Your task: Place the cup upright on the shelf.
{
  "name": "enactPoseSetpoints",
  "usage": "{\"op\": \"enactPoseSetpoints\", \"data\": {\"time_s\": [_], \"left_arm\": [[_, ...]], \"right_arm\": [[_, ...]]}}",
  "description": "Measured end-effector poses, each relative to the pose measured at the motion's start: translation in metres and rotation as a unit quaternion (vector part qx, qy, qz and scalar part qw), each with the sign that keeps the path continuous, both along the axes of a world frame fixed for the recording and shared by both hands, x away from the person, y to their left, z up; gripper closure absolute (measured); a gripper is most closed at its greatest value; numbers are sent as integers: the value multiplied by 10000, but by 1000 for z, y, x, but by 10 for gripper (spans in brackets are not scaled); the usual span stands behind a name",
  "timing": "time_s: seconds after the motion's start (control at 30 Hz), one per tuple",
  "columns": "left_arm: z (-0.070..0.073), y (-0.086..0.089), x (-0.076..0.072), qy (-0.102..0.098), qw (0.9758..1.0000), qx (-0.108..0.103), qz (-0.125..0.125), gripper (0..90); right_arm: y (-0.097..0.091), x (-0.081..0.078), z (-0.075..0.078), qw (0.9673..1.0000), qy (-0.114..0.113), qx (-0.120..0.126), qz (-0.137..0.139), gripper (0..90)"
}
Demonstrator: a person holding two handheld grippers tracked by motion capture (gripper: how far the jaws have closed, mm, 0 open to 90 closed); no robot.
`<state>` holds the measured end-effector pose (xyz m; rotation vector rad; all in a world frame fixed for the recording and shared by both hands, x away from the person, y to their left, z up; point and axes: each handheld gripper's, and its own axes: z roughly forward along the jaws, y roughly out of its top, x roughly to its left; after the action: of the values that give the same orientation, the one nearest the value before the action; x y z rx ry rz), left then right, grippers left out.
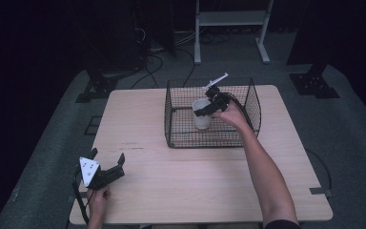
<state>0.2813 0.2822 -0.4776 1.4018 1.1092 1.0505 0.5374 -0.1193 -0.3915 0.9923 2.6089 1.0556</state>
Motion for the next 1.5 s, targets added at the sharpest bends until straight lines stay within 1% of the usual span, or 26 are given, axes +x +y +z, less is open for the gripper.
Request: {"op": "enactPoseSetpoints", "data": {"time_s": [0.13,0.27,0.47,0.53,0.6,0.63,0.67,0.73,0.8,0.9,0.97,1.13,1.2,1.33,1.37,1.43,1.5], "left_arm": [[0,0,0,1,10000,-2,1,0],[0,0,0,-3,10000,5,-1,0],[0,0,0,-5,10000,7,-2,0],[0,0,0,-2,10000,-1,1,0],[0,0,0,-2,10000,-10,3,0],[0,0,0,-1,10000,-16,6,0],[0,1,0,1,10000,-26,7,0],[0,1,1,0,10000,-48,13,0],[0,1,1,-1,10000,-35,5,0],[0,0,0,-9,10000,-9,2,0],[0,0,0,-8,10000,-12,4,0],[0,0,0,-12,10000,-10,-6,0],[0,0,-1,-21,10000,-1,-11,0],[0,0,-1,-29,10000,7,-9,0],[0,0,-1,-30,10000,14,-12,0],[0,-1,-2,-35,10000,26,-9,0],[0,-1,-2,-38,10000,33,-14,0]], "right_arm": [[-1,-1,2,10000,-27,66,-29,167],[-1,-1,3,10000,-59,43,-22,168],[-2,-2,6,9999,-86,118,-26,161],[-3,-2,7,9997,-84,203,-60,156],[-5,-2,10,9994,-137,311,-77,154],[-7,-3,14,9988,-195,440,-108,154],[-7,-3,14,9988,-195,440,-108,154],[-9,-4,18,9981,-246,551,-81,154],[-10,-6,22,9976,-307,609,-76,154],[-14,-10,28,9966,-289,767,-55,150],[-14,-13,32,9959,-247,871,27,146],[-12,-27,42,9951,-345,900,239,145],[-12,-32,45,9948,-378,906,281,145],[-13,-39,45,9949,-406,862,332,145],[-15,-42,45,9947,-405,893,320,145],[-16,-43,46,9948,-375,893,327,145],[-18,-45,47,9947,-391,894,322,145]]}}
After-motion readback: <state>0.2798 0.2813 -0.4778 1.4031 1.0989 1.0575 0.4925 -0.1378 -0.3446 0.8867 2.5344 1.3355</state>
